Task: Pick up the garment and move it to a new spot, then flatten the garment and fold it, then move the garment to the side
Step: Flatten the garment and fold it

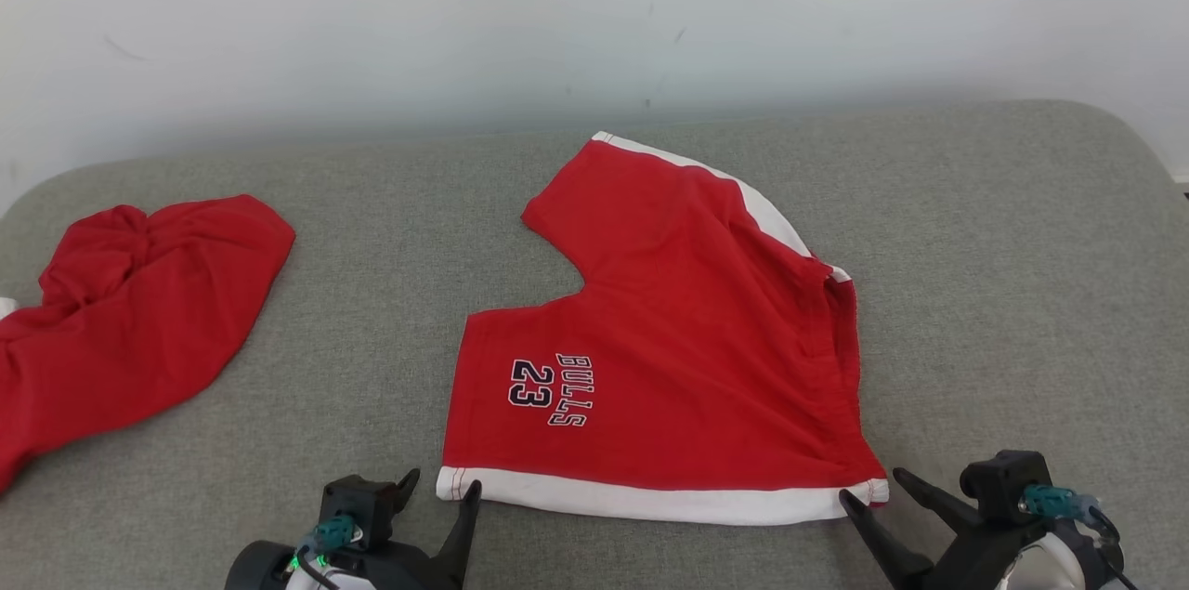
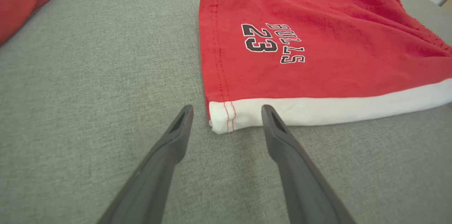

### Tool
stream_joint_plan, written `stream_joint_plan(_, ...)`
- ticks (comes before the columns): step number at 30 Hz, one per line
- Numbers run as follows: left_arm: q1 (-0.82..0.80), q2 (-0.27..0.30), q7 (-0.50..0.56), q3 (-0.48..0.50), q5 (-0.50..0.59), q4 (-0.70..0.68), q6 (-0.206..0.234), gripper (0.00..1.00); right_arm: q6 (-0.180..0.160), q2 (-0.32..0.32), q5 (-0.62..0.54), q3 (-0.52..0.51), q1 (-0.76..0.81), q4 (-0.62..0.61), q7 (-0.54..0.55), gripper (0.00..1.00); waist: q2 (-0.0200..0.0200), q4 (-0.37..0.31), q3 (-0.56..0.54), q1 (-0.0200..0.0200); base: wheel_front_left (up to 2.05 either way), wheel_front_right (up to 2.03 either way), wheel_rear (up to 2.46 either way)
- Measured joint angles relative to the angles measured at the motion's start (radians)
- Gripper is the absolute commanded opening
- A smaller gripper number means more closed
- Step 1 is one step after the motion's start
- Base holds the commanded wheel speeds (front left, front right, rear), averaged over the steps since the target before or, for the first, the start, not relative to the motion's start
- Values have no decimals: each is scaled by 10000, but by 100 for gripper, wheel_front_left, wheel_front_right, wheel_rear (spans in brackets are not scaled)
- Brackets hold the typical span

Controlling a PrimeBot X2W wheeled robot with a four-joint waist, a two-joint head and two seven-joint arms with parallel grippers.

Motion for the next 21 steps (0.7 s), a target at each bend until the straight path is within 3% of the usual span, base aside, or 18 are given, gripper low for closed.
stream_joint_plan(13, -252, -111, 408, -167, 251, 476, 13, 100, -125, 167, -387, 128, -174, 293, 351, 98, 0, -37, 119, 0, 0, 0, 0)
stream_joint_plan(14, -281, -111, 462, -247, 389, 522, 13, 84, -125, 188, -435, 132, -175, 301, 357, 91, 0, -41, 126, 0, 0, 0, 0)
stream_joint_plan(15, -308, -123, 502, -286, 491, 552, 13, 47, -127, 217, -458, 134, -180, 309, 393, 53, 0, -43, 131, 0, 0, 0, 0)
stream_joint_plan(16, -380, -121, 502, -374, 600, 596, 13, 37, -127, 249, -462, 140, -195, 324, 431, 43, -1, -44, 136, 0, 0, 0, 0)
stream_joint_plan(17, -460, -121, 523, -407, 715, 633, 13, 11, -130, 278, -477, 146, -229, 341, 433, 36, 0, -44, 140, 0, 0, 0, 0)
stream_joint_plan(18, -525, -128, 546, -424, 746, 665, 15, 0, -155, 290, -520, 155, -290, 362, 443, 29, 0, -41, 142, 0, 0, 0, 0)
stream_joint_plan(20, -737, -148, 675, -681, 1066, 796, 77, 0, -169, 282, -535, 144, -329, 403, 451, 16, 0, -13, 145, 0, 0, 0, 0)
stream_joint_plan(21, -806, -176, 692, -694, 1174, 821, 86, 0, -169, 290, -554, 173, -332, 441, 548, 0, 0, 7, 144, 0, 0, 0, 0)
